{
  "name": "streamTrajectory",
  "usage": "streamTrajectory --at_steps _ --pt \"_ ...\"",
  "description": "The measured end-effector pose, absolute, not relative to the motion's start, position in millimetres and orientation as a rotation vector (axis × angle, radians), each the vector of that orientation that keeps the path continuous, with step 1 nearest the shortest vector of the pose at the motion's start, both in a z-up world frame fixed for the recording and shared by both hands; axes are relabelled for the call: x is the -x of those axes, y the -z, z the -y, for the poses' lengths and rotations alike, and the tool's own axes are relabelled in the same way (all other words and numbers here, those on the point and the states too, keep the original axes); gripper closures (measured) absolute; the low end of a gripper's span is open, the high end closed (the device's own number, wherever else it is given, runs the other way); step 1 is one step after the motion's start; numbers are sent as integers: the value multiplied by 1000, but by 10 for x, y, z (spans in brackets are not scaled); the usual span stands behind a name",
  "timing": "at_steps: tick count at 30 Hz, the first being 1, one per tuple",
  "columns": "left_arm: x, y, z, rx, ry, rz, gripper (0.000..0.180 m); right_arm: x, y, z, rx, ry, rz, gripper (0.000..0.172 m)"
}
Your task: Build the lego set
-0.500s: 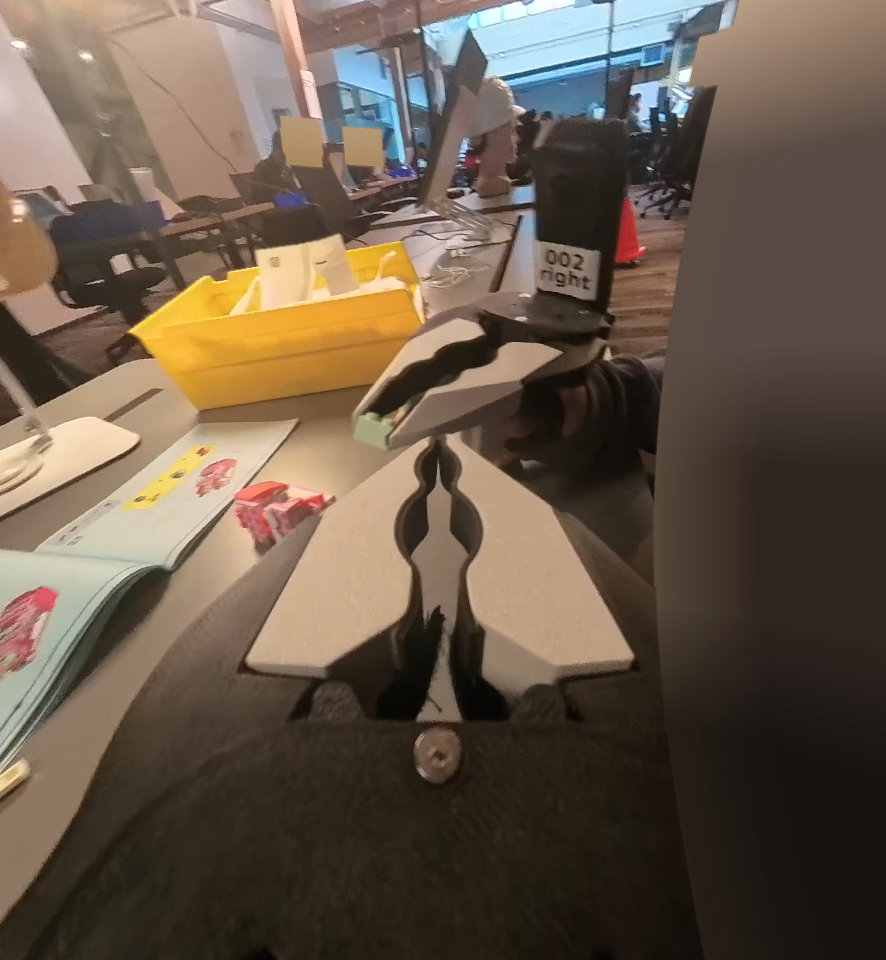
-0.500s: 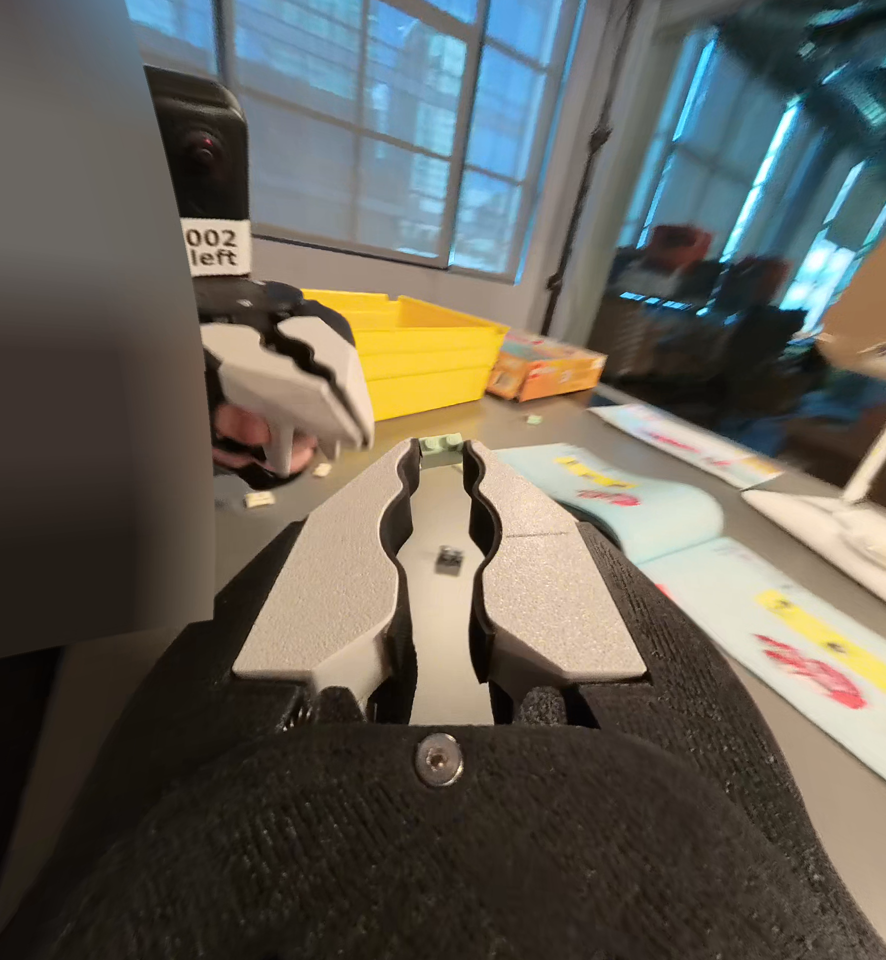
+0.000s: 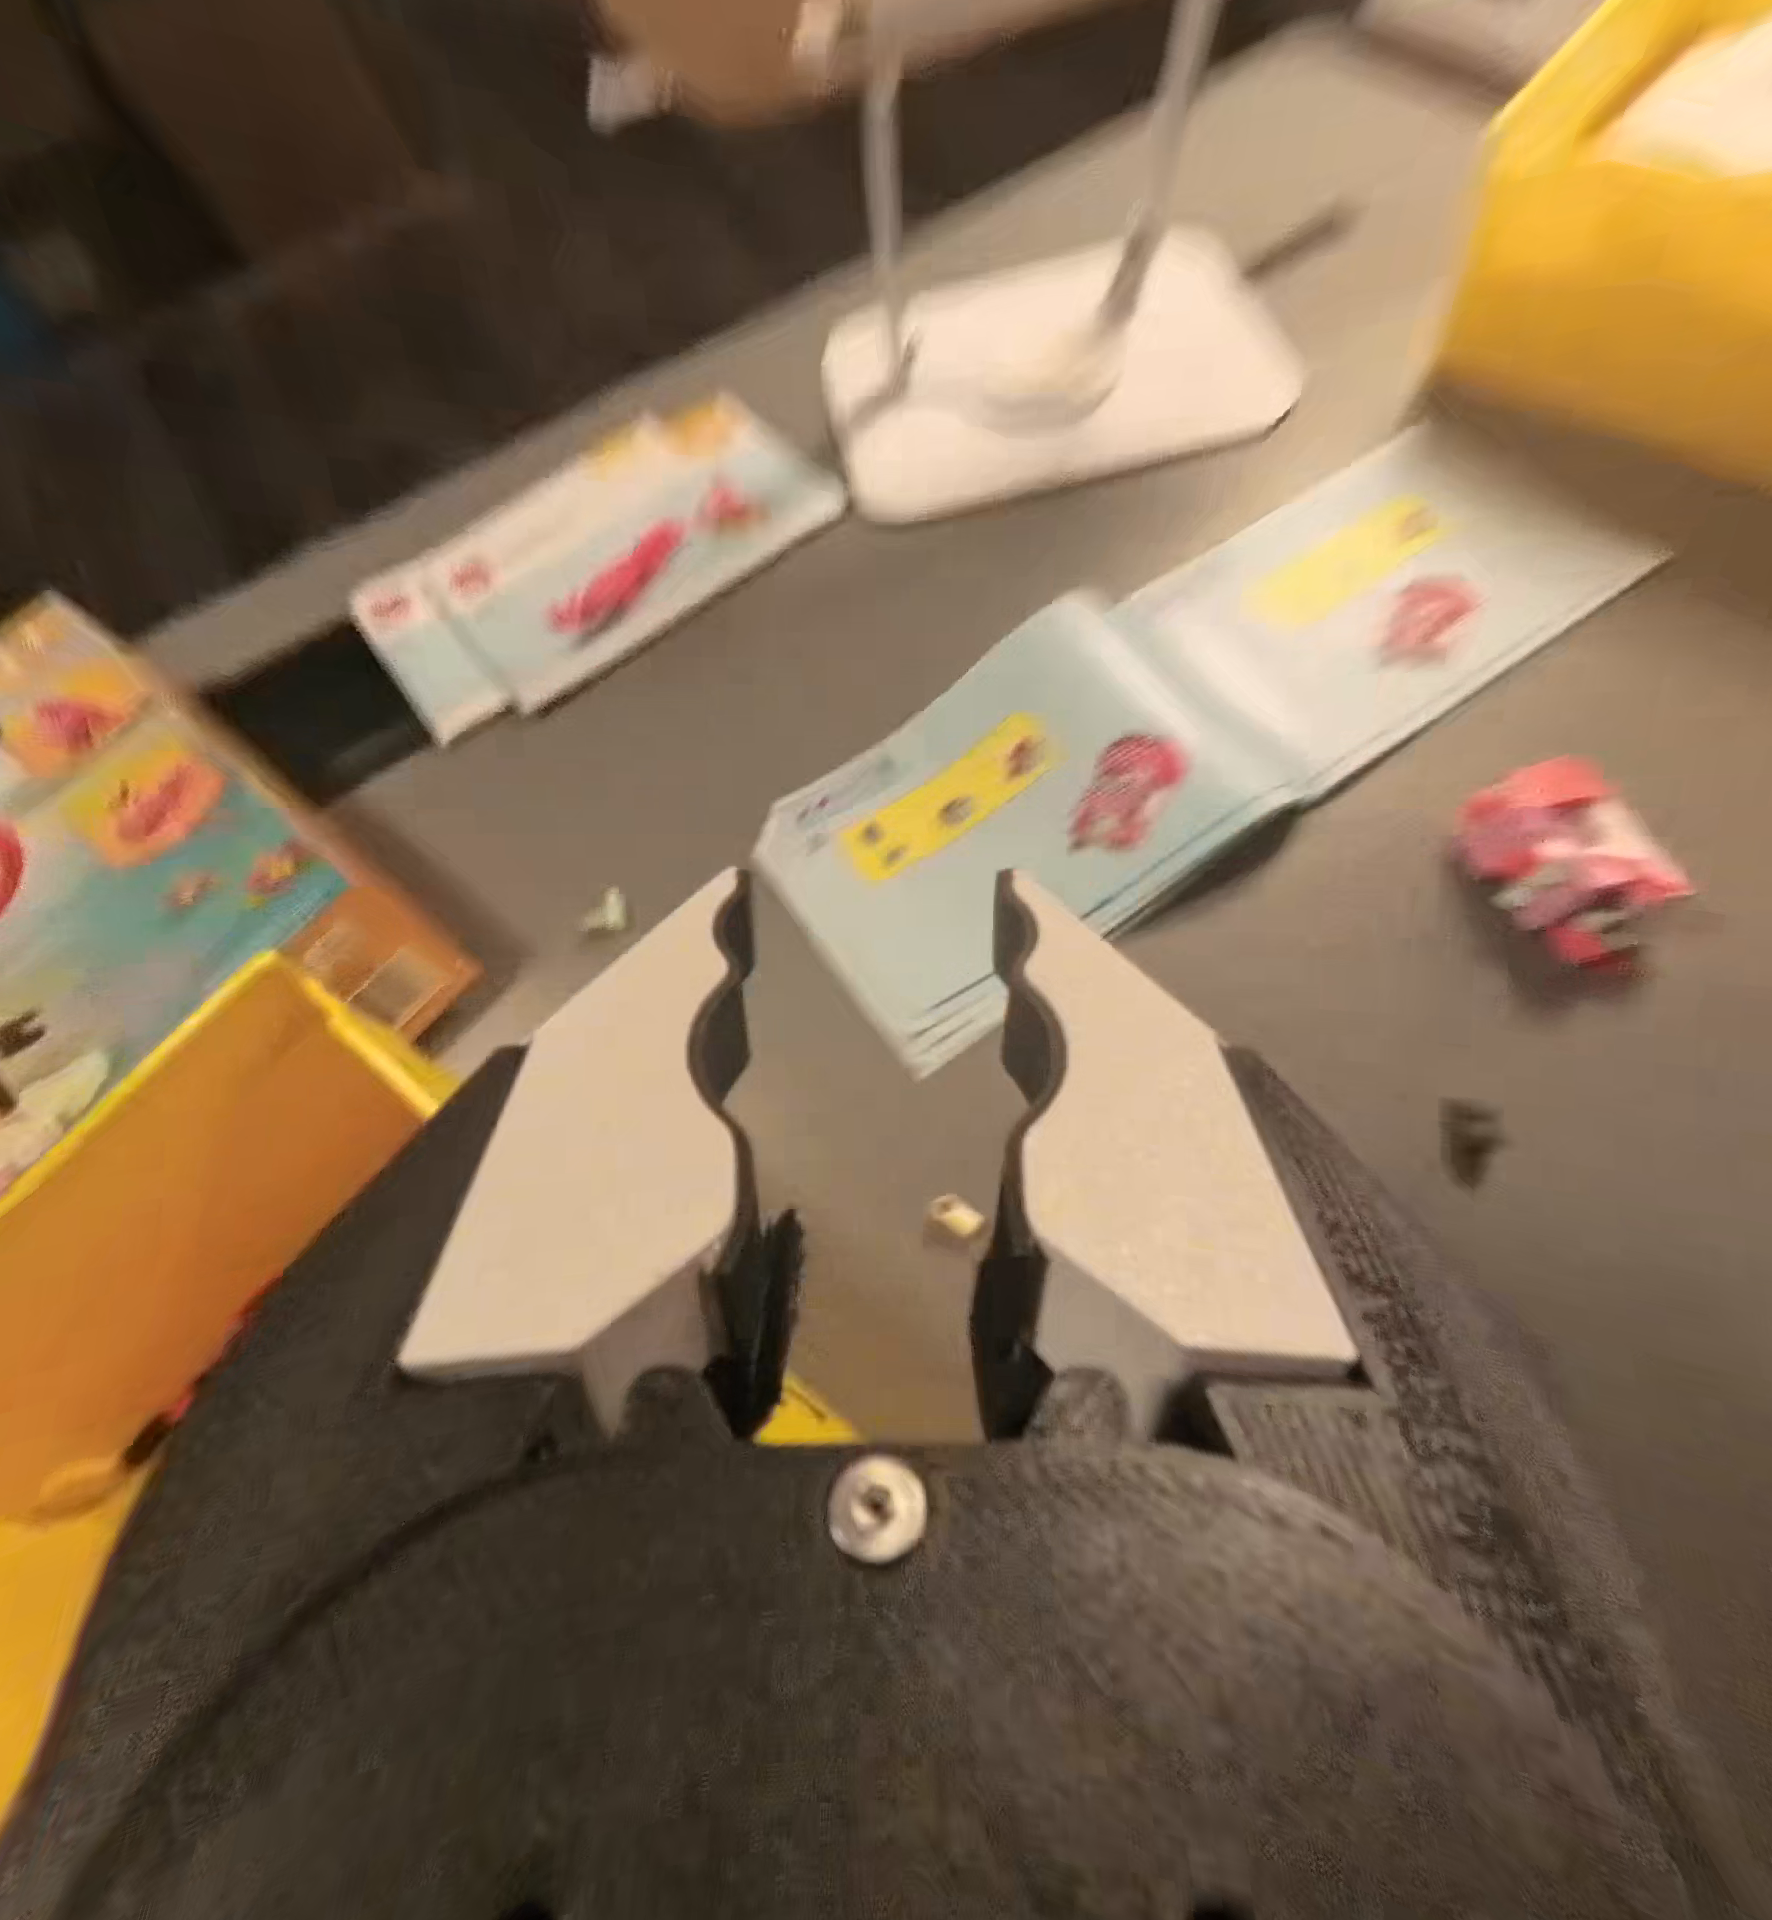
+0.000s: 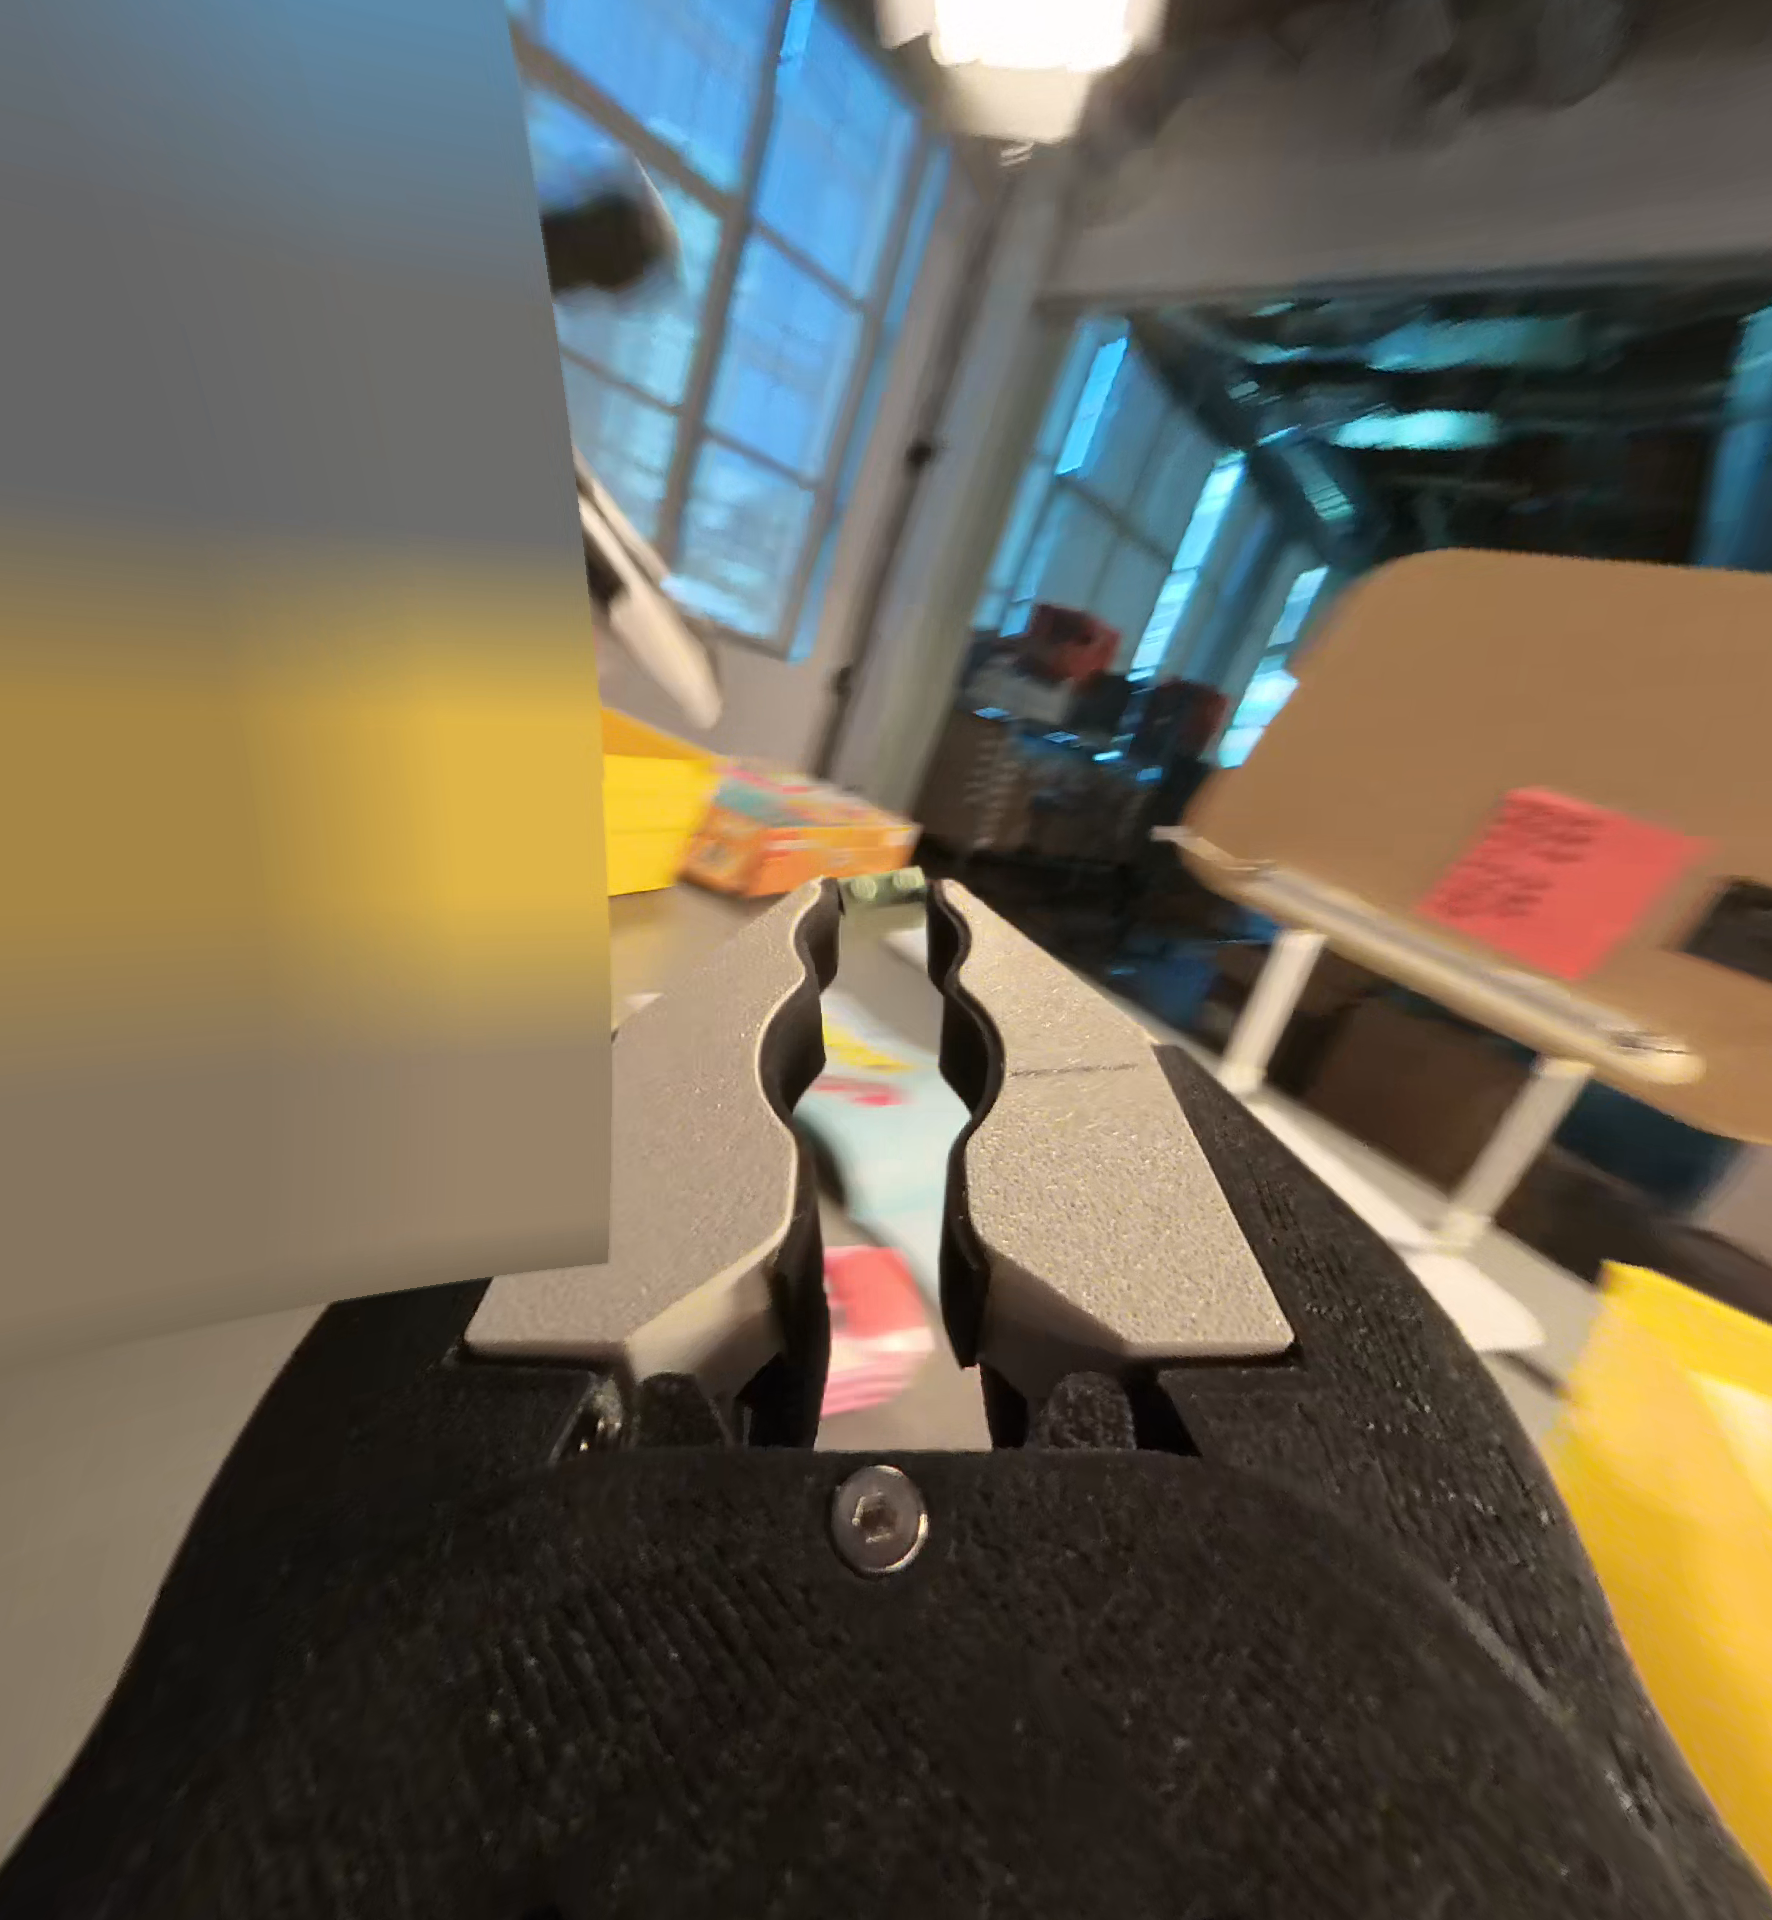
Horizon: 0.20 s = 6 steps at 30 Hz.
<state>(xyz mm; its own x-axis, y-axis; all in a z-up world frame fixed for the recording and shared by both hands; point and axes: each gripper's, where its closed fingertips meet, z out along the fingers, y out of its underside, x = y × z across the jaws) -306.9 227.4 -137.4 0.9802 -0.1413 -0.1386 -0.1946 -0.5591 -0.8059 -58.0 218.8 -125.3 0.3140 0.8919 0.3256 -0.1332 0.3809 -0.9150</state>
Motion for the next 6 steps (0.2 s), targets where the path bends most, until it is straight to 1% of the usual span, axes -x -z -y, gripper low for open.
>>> streamTrajectory --at_steps 1,6 --pt "3245 1511 -2413 2296 -89 -213 134 550 1247 -2325 930 -799 988 157" --pt "3903 2306 -2845 2733 -200 -134 136 428 1337 -2668 946 -751 915 157"
